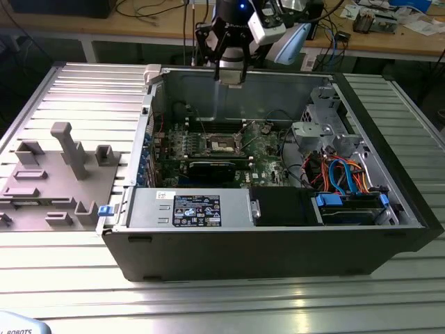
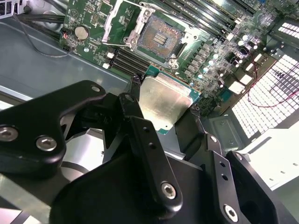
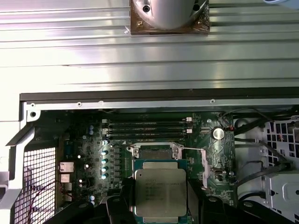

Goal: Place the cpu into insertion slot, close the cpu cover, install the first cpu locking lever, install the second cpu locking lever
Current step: 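Place the cpu into insertion slot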

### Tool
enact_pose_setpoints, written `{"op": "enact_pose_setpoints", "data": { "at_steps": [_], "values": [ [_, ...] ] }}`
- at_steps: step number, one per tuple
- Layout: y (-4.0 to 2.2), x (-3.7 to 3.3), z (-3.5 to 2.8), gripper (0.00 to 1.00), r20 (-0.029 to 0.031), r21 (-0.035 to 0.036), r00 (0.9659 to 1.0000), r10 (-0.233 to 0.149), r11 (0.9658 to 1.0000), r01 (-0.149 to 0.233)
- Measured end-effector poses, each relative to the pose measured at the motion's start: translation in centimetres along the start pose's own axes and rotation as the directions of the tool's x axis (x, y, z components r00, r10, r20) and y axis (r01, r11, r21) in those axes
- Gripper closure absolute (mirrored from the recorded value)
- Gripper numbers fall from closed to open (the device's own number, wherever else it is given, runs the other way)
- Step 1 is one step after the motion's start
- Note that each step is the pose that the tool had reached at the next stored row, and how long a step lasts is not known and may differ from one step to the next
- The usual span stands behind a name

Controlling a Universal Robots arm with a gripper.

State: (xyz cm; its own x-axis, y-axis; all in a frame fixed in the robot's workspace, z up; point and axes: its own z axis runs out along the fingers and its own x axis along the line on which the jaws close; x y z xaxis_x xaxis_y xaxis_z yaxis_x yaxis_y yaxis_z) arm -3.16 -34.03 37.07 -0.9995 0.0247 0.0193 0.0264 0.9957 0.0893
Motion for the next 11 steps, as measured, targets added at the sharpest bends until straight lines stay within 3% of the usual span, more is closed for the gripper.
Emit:
{"op": "enact_pose_setpoints", "data": {
  "at_steps": [11],
  "values": [
    [-0.05, 0.3, 0.48, 0.45, 0.0, 0.0, 1.0, 0.0, 1.0, 0.0]
  ]
}}
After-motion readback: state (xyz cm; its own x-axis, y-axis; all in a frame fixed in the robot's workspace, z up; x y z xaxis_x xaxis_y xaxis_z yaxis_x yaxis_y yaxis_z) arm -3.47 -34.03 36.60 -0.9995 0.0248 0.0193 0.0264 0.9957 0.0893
